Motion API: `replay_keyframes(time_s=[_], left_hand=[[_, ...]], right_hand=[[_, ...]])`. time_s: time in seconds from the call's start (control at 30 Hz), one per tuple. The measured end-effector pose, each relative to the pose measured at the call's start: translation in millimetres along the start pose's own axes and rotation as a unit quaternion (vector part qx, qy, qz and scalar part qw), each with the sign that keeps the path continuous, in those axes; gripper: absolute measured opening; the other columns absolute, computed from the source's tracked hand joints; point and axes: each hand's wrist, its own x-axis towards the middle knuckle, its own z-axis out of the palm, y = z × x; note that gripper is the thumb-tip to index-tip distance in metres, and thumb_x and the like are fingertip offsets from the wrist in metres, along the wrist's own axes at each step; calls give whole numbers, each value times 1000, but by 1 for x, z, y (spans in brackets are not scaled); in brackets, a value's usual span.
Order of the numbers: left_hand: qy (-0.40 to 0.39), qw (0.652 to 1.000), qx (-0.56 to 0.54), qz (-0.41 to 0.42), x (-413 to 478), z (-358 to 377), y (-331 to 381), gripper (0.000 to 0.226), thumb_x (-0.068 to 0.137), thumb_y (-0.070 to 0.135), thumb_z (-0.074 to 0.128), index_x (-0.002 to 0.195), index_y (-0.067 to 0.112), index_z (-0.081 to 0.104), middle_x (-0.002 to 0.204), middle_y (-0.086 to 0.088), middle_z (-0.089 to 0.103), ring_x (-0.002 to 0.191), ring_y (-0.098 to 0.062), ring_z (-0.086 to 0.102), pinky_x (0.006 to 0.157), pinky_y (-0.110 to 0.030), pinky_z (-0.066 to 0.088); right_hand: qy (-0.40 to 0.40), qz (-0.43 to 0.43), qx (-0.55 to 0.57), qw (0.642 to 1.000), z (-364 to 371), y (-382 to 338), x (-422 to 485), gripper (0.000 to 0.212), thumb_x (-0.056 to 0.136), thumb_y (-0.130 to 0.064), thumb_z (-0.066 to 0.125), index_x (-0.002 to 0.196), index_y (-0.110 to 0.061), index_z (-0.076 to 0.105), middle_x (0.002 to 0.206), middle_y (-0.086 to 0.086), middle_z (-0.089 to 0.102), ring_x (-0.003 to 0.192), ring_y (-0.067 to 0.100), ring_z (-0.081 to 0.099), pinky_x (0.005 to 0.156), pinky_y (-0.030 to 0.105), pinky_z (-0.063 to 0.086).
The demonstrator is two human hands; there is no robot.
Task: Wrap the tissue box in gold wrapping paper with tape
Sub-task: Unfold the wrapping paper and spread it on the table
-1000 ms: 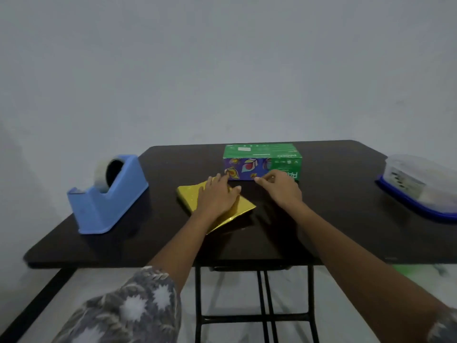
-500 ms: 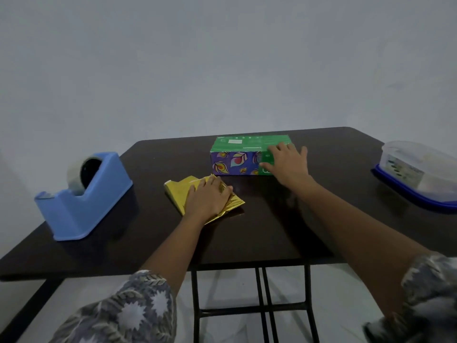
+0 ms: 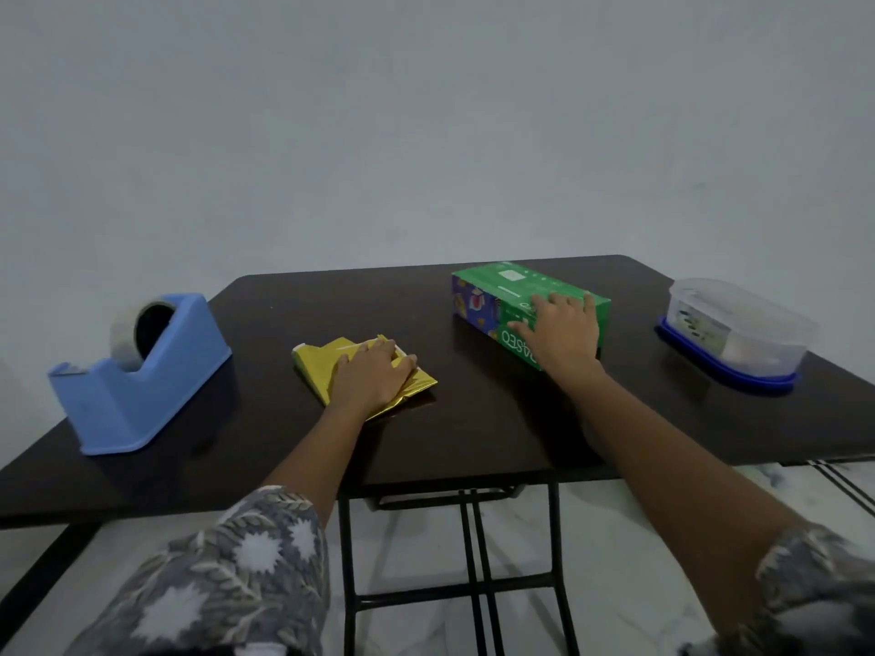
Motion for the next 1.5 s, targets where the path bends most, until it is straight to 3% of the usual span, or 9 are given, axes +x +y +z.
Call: replay_keyframes(time_s=[0.23, 0.4, 0.5, 0.57, 0.7, 0.87, 1.1, 1.33, 1.5], left_hand=[[-34, 999, -25, 15, 8, 0, -3, 49, 97, 46, 36, 134, 15, 47, 142, -7, 47, 130, -27, 42, 106, -44, 31], [-2, 967, -249, 60, 5, -19, 21, 39, 99, 26, 45, 135, 14, 52, 133, -10, 57, 120, -23, 52, 98, -33, 40], [38, 842, -538, -20, 3, -47, 45, 37, 98, 29, 47, 132, 19, 54, 114, -4, 62, 95, -15, 59, 74, -24, 50], [-1, 690, -721, -59, -1, -64, 53, 35, 97, 37, 46, 121, 17, 61, 105, -1, 64, 92, -15, 61, 76, -26, 49], [28, 495, -868, -13, -14, -84, 51, 21, 68, 31, 62, 53, 17, 68, 56, 3, 62, 49, -11, 60, 51, -16, 50], [60, 432, -900, 0, -18, -91, 44, 32, 68, 25, 51, 37, 21, 50, 38, 7, 45, 32, -8, 45, 39, -12, 42], [100, 430, -891, -104, -13, -77, -17, 40, 100, 19, 28, 78, 14, 61, 69, -4, 69, 61, -19, 67, 65, -29, 56], [140, 691, -671, -232, -2, -84, -60, 17, 97, 17, 45, 97, 11, 61, 101, -4, 59, 82, -15, 56, 73, -28, 44], [332, 865, -370, -64, 2, -122, -9, 35, 91, 9, 56, 125, 9, 58, 132, -4, 54, 126, -18, 46, 95, -14, 29]], right_hand=[[-3, 108, -70, 992, -21, 27, -23, 60, 93, -54, 42, 130, -7, 46, 132, 15, 50, 126, 31, 43, 106, 42, 30], [40, 60, 13, 997, -28, 17, -28, 75, 92, -59, 36, 145, -7, 26, 152, 20, 23, 143, 32, 17, 117, 45, 6], [62, -30, 325, 943, -26, -24, -29, 62, 96, -49, 38, 146, -12, 30, 153, 10, 27, 142, 24, 23, 114, 37, 18], [-16, 39, 486, 873, -24, -55, -25, 62, 96, -50, 37, 146, -13, 30, 151, 8, 33, 138, 24, 30, 110, 35, 25], [-174, 132, 570, 792, -16, -90, -9, 78, 92, -56, 43, 148, -7, 20, 151, 14, 31, 137, 32, 31, 110, 42, 28], [-263, 54, 322, 908, 5, -98, -4, 91, 81, -69, 48, 147, -11, 23, 155, 15, 18, 144, 32, 7, 113, 55, 7], [-156, 23, 335, 929, 19, -88, -21, 16, 84, -33, 66, 95, -21, 67, 119, 3, 59, 121, 21, 49, 115, 48, 11], [17, 182, 508, 842, 5, -60, -11, 10, 88, -16, 63, 83, -23, 58, 102, 1, 67, 95, 19, 62, 77, 30, 47], [131, 133, 620, 762, -15, -53, 6, 35, 82, 1, 66, 102, -23, 50, 90, 2, 66, 89, 20, 64, 80, 38, 54]])
